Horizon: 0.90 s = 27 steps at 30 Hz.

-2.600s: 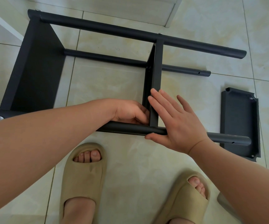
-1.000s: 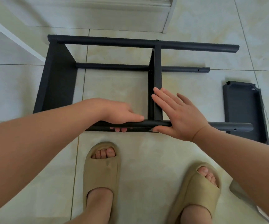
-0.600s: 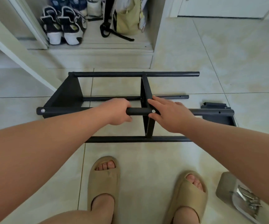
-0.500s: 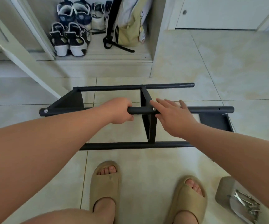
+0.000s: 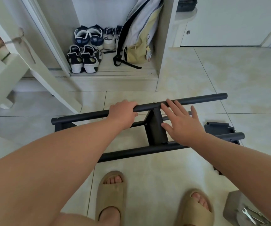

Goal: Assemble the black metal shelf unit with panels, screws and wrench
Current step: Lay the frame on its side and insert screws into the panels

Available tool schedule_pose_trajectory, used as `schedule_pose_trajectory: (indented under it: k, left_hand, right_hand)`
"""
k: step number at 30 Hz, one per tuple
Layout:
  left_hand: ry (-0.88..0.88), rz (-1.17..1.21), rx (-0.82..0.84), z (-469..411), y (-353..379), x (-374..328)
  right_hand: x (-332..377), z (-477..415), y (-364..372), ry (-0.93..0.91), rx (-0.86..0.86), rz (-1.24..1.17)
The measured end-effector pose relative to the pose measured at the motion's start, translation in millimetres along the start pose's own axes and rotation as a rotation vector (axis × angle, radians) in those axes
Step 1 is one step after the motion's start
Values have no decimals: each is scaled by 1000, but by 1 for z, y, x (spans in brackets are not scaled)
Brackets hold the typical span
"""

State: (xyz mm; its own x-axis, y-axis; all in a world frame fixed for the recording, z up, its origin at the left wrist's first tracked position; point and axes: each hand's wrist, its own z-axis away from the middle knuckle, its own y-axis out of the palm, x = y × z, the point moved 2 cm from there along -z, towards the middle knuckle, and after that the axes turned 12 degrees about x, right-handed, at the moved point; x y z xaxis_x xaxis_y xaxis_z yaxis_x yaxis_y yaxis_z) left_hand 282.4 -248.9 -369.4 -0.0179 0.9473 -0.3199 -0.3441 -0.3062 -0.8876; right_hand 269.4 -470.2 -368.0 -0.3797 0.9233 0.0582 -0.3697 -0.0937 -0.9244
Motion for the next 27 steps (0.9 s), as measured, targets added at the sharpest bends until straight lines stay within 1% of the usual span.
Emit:
schedule_pose_trajectory:
  k: [10,14,20,22,24,27]
  left_hand:
    - [-9,-51,-122,-52,2,24]
    - [-13,-81,-158,-57,6,27]
    - [-113,-99,-38,-36,7,5]
    - [-67,-137,-47,-23,7,-12]
    - [19,-154,-54,-9,9,-35]
    - [164,-200,-7,15,18,-77]
  right_hand:
    - [-1,-56,6,49,-4,-84]
    - [-4,-63,6,59,8,-101]
    - [-4,-32,6,43,42,-123]
    - [-12,-10,3,33,59,-87]
    - [-26,15,1,49,64,-66]
    - [-50,56,5,104,74,-61]
